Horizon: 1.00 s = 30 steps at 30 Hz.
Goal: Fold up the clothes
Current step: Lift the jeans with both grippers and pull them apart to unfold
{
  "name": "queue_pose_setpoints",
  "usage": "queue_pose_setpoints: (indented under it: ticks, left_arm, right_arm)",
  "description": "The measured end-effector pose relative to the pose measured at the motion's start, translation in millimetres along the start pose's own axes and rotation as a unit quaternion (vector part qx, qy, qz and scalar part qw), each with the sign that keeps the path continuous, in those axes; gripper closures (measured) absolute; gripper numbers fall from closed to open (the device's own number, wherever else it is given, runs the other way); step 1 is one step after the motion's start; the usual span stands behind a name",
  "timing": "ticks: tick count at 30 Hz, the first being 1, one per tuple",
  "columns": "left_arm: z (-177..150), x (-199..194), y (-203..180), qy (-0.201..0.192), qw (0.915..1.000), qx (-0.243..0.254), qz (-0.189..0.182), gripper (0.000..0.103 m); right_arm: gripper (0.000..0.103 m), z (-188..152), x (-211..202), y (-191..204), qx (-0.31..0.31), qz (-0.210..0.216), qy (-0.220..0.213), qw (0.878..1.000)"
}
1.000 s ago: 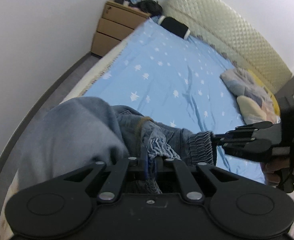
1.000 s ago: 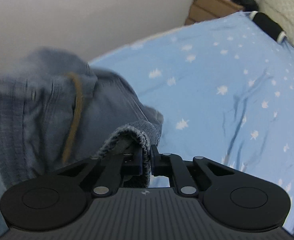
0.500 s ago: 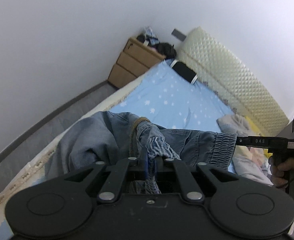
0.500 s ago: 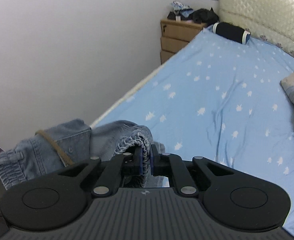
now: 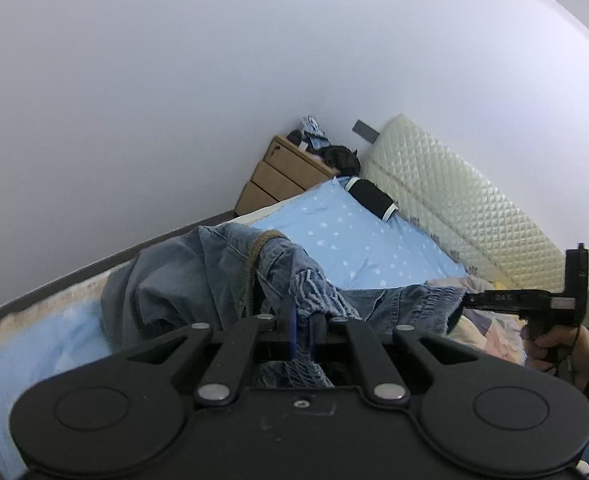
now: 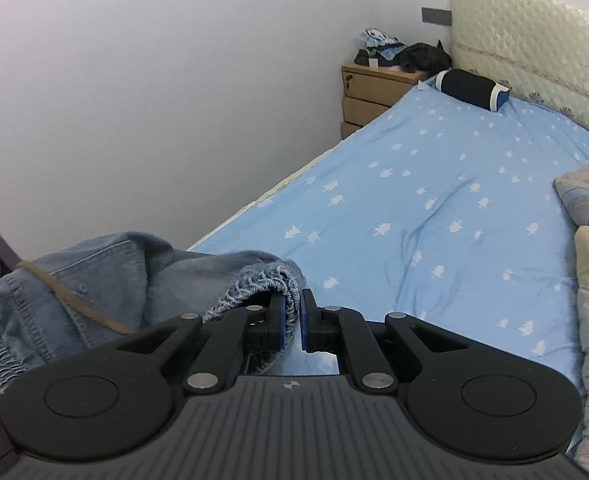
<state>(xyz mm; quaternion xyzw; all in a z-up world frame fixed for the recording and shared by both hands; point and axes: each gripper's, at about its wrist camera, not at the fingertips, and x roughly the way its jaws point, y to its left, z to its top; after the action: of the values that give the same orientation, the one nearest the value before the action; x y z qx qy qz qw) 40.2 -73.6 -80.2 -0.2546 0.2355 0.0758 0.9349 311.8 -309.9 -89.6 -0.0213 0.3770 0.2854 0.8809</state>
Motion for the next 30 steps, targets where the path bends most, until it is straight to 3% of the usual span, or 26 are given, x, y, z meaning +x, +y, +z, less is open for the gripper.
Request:
queue_pose_setpoints:
  ticks: [3,7,13,20,24,30]
  left_arm:
    - [-39.5,-23.8,-38.1,0.0,0.9999,-0.009,0.014,0.099]
    - [-87.2,-35.4,-90.2,0.029,0.9994,-0.009,0.015,0.098]
    - [-145.4,-30.9,-157.3,0.073,0.997,0.019,-0.017,0.098]
    - [-213.8,19.0,-221.8,0.129,0.9858,0.07,-0.081,0.097]
    - [-260.2,60.7,-250.9,0.148,0.98,0.088,-0.099,0.097]
    - [-331.2,116.9,-263.1,0.181,0.9734,0.111,-0.086,0.097]
  right_arm:
    - [0.097,-12.9,-18.4,-23.4,-0.013,0.014,0.001,1.0]
    - [0.097,-22.2,-42.8,-50.9,-0.034,0.025,0.016,0.999]
    - [0.097,-44.8,-61.2,-112.5,-0.058,0.009,0.038,0.998]
    - [0.097,-79.0,-69.7,-195.5,-0.044,-0.029,0.051,0.997]
    - [0.096,-114.8,-56.3,-238.2,-0.056,-0.069,0.073,0.993]
    - [0.095,-192.7,-14.5,-285.3,-0.034,-0.104,0.112,0.988]
